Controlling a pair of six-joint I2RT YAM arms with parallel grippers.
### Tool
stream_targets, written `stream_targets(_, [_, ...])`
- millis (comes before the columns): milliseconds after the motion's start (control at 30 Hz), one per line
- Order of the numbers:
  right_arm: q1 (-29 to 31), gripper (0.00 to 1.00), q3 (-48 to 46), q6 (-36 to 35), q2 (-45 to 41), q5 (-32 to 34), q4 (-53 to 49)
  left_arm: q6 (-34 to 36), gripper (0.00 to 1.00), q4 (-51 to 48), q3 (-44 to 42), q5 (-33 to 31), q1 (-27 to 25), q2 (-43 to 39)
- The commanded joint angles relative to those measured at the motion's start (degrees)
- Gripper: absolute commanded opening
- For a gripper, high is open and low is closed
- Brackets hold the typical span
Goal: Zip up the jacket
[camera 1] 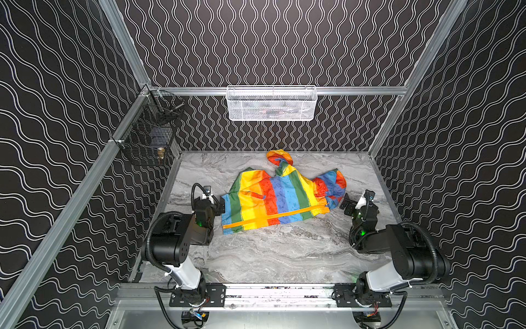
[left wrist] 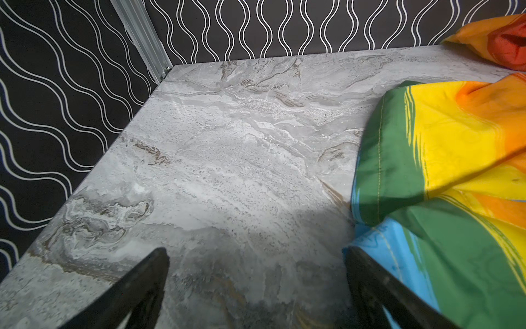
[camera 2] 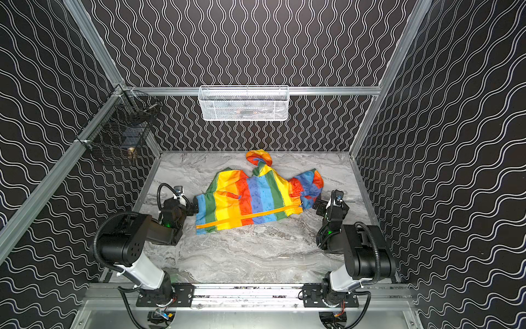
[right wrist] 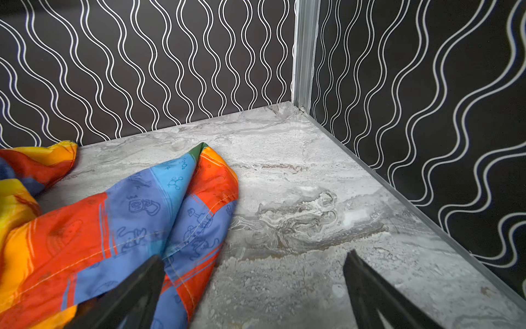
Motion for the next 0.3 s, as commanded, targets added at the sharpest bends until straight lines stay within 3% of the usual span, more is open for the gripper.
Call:
stream_targets(0, [0.0, 0.99, 0.9, -1.3, 0.9, -0.5, 2.1, 1.3, 0.99, 1.6, 0.1, 0.2, 0.0, 0.0])
stream_targets(267, [0.0, 0.99, 0.2, -0.9, -0.3, -0.5, 1.8, 1.4, 0.99, 1.3, 0.2, 0.0, -0.1, 0.1])
